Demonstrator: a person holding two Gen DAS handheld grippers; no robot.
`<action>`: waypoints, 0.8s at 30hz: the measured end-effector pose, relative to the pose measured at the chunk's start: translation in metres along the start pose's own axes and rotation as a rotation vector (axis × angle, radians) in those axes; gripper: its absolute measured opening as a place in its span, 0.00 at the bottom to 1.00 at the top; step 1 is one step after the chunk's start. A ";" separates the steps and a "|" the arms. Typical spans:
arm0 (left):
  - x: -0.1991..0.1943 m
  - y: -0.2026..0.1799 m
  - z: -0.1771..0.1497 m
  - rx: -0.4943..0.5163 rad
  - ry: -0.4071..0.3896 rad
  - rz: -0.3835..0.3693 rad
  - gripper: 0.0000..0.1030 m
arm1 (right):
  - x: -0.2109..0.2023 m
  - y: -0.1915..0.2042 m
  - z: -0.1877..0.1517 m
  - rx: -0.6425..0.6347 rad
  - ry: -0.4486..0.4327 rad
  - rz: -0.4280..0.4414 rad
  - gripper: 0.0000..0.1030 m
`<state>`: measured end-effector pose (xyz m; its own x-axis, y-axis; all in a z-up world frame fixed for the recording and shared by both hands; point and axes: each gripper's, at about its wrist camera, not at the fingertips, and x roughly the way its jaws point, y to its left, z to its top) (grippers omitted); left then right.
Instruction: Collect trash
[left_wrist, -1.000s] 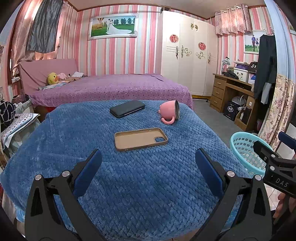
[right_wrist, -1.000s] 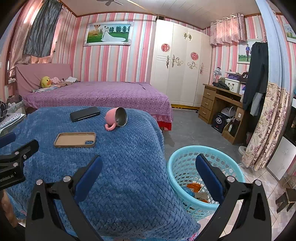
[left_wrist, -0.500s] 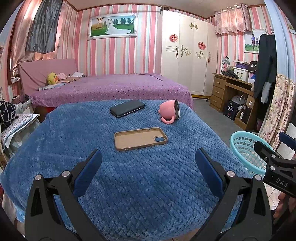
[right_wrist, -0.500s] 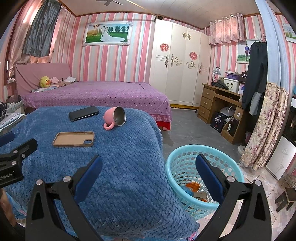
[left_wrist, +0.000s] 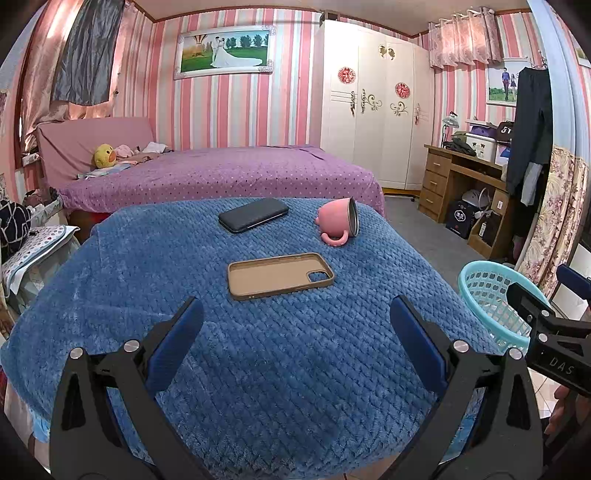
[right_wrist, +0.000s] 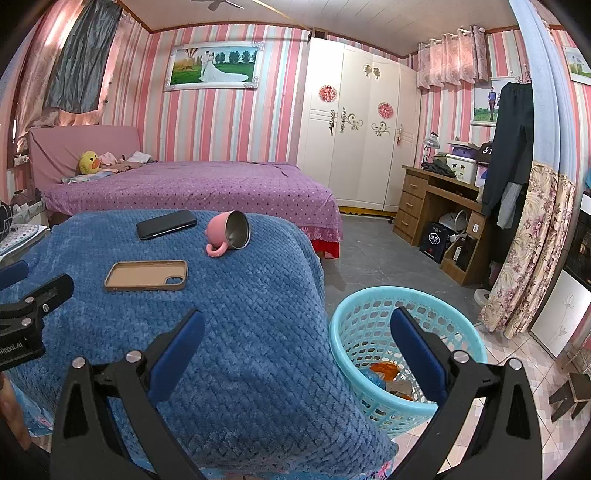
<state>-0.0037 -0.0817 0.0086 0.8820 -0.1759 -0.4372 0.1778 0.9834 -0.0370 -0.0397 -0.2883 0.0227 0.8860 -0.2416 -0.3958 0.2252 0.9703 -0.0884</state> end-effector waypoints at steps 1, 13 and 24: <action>0.000 0.000 0.000 0.001 0.000 0.000 0.95 | 0.000 0.000 0.000 -0.001 -0.001 0.000 0.95; 0.000 0.000 0.000 0.000 0.000 0.000 0.95 | 0.000 0.000 -0.001 -0.003 -0.002 -0.005 0.95; -0.001 0.000 -0.001 0.001 -0.001 0.004 0.95 | 0.000 -0.002 -0.001 -0.003 -0.003 -0.006 0.95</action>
<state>-0.0049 -0.0815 0.0076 0.8834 -0.1718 -0.4360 0.1743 0.9841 -0.0345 -0.0410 -0.2900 0.0219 0.8857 -0.2472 -0.3929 0.2290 0.9689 -0.0935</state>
